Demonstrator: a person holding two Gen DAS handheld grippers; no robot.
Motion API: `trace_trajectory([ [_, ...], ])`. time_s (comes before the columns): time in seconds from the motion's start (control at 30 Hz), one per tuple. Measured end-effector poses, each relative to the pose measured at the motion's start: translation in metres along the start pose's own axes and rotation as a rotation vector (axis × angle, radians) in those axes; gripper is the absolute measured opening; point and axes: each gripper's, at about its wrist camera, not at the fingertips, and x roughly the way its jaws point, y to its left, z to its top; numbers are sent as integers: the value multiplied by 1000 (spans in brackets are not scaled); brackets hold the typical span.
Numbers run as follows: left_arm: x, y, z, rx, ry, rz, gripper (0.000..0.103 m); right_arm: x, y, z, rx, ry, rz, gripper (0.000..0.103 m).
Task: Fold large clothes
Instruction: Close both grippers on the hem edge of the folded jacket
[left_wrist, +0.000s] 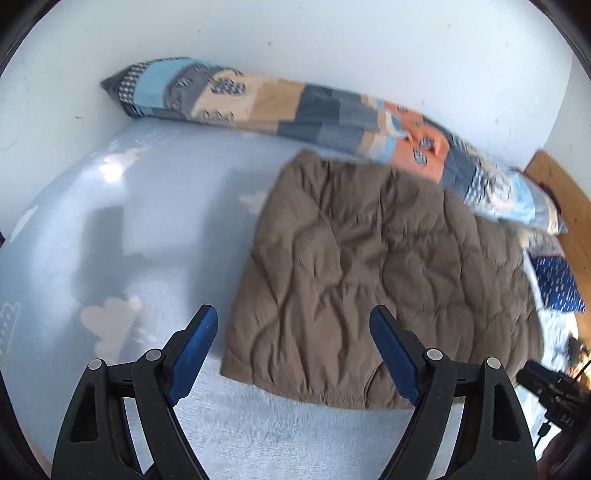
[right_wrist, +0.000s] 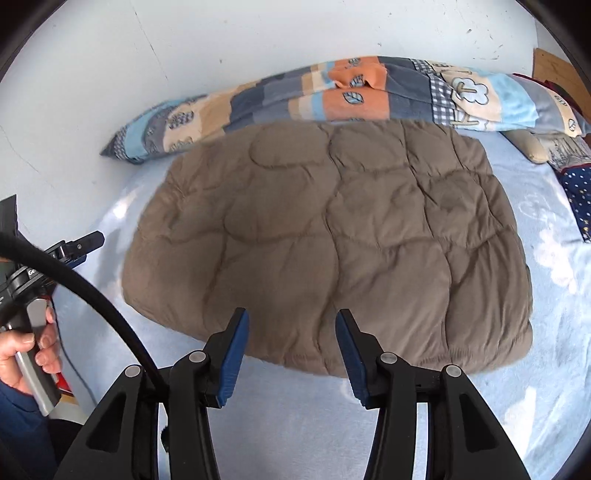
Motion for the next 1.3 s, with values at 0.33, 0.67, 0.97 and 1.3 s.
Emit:
trace_trajectory([
  [0.33,80,-22,-21,115,143,106,87,63,-22,4,-29,96,-92,55],
  [0.67,69,-44,-18,198,39,171,87,71,-21,12,-29,130,-107,57],
  [0.97,66,-56,-16,244,-22,193,87,42,-39,35,29,-17,-88,57],
  [1.3,73,-56,-15,247,-10,199,87,64,-52,32,36,35,-95,57],
])
